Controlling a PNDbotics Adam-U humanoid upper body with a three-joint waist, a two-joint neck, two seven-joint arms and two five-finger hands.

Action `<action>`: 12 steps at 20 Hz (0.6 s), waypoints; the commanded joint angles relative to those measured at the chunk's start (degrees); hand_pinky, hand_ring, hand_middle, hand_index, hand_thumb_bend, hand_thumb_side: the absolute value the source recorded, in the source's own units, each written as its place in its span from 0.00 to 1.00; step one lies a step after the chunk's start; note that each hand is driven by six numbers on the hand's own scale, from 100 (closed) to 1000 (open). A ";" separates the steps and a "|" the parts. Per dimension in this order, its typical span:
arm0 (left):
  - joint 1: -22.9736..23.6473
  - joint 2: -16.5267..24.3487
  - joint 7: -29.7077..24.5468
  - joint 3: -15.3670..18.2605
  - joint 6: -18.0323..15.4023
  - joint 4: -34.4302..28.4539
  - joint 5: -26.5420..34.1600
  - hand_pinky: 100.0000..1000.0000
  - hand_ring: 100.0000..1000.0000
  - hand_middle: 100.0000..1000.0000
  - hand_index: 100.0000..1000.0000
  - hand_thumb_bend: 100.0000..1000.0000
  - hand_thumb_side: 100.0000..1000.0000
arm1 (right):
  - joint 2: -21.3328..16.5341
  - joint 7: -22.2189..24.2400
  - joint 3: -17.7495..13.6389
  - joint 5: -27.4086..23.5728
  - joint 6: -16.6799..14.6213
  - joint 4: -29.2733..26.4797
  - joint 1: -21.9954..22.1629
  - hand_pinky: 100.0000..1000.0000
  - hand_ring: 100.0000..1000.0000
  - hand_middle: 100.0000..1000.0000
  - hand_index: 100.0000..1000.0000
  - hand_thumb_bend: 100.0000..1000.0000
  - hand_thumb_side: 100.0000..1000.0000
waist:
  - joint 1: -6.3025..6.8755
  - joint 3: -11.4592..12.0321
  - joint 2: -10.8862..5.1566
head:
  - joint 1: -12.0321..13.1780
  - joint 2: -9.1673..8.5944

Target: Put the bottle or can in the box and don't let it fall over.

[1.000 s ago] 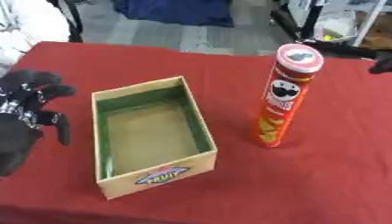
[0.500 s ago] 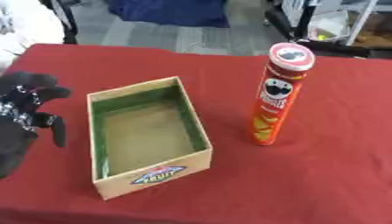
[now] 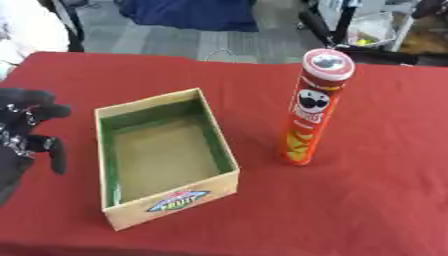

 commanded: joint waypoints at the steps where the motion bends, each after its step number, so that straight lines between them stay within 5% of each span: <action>1: -0.71 1.18 -0.22 -0.14 0.05 -1.13 0.17 0.39 0.86 0.82 0.90 0.00 0.55 | -3.19 2.82 1.19 -0.20 -1.10 4.20 -2.13 0.75 0.73 0.84 0.99 0.00 0.48 | -0.06 0.26 -0.62 | -0.56 -0.83; 12: -1.47 1.07 -0.66 -0.45 0.29 -1.13 0.26 0.39 0.86 0.81 0.90 0.00 0.55 | -3.25 10.41 4.89 0.78 -5.78 15.70 -7.77 0.79 0.75 0.85 1.00 0.00 0.52 | -0.26 1.29 0.16 | -2.16 -1.65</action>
